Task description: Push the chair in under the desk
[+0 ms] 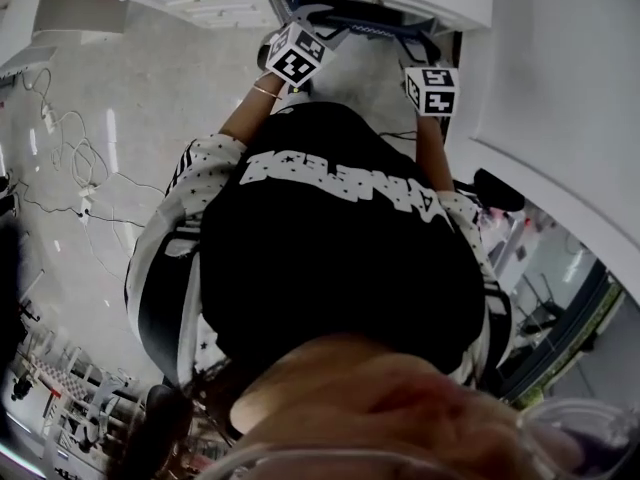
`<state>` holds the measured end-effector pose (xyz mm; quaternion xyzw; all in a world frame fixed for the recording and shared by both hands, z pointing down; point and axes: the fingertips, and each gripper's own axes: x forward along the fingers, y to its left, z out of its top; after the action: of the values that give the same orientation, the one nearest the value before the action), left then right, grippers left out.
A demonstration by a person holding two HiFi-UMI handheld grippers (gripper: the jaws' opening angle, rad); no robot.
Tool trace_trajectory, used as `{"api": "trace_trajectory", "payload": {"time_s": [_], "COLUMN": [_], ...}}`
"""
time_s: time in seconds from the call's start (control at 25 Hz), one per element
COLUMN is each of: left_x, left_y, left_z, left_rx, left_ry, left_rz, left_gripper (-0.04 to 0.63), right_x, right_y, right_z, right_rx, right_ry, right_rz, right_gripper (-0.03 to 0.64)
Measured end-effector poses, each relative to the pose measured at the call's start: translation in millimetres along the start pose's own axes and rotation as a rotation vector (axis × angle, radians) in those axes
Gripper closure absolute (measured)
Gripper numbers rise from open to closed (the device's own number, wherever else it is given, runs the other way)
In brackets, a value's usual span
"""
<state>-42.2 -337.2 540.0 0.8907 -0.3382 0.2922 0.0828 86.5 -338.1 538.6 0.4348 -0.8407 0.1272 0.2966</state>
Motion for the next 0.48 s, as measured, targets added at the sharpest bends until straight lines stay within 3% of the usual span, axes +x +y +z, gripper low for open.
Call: {"api": "trace_trajectory", "payload": {"time_s": [0.12,0.28,0.36,0.48], "left_x": [-22,-47,-62,-86], "left_y": [12,26,32,35], "left_z": [16,26,36,59], "left_rx": [-0.1,-0.119,-0.128,-0.183], "left_ry": [-0.09,-0.126,-0.172,-0.276], "left_rz": [0.045,0.103,0.131,0.147], "left_gripper": [0.394,0.435,0.539,0.555], "right_x": [-13,-27,-36,-48], "right_y": [8,12,13,12], "right_z": [21,56,74,95], "right_rx": [0.093,0.205,0.232,0.242], "right_ry": [-0.121,-0.277,-0.349,-0.416], "right_rz": [0.044,0.083,0.097,0.099], "right_gripper": [0.411,0.427,0.5,0.571]}}
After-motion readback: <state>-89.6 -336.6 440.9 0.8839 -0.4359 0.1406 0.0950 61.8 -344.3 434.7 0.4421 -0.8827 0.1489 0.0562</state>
